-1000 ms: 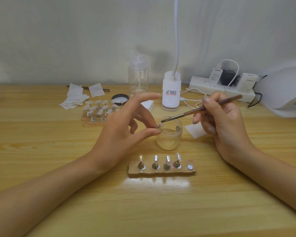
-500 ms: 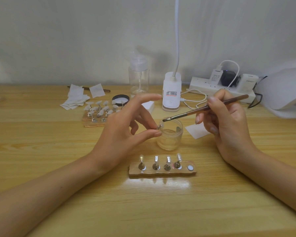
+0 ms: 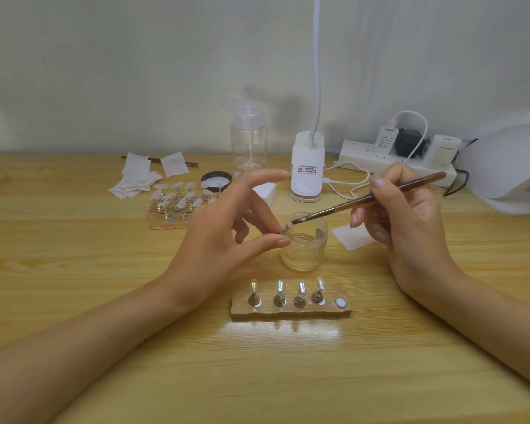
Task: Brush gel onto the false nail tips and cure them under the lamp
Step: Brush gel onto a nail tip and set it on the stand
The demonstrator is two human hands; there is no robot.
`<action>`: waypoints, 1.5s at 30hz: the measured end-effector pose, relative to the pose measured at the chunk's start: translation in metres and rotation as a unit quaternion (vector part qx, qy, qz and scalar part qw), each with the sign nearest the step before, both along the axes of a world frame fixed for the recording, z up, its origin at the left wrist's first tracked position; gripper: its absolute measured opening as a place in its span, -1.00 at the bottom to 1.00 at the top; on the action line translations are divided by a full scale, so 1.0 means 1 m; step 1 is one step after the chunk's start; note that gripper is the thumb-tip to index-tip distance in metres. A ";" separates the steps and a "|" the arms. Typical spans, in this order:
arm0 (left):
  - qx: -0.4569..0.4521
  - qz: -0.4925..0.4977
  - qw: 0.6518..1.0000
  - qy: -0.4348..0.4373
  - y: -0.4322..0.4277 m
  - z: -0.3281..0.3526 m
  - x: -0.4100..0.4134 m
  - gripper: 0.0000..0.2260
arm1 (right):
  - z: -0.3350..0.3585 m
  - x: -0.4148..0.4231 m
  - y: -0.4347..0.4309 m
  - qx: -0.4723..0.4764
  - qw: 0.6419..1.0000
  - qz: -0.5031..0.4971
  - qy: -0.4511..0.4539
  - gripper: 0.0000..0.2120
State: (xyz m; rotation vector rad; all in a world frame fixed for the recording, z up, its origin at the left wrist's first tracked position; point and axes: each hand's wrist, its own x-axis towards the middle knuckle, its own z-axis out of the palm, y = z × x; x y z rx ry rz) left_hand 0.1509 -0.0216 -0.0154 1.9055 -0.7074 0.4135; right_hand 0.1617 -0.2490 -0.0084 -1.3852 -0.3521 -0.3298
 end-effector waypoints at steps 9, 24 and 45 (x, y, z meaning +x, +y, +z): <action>-0.012 -0.006 1.000 0.011 0.000 0.000 -0.001 -0.42 | -0.002 0.000 0.000 -0.016 1.000 0.017 -0.018 -0.77; -0.100 0.003 0.993 0.063 -0.001 0.009 -0.003 -0.47 | 0.001 0.001 -0.002 -0.002 0.999 -0.027 0.042 -0.74; 0.309 0.039 0.936 -0.166 -0.058 0.014 -0.052 -0.45 | 0.000 0.004 -0.004 0.052 0.996 -0.017 0.076 -0.70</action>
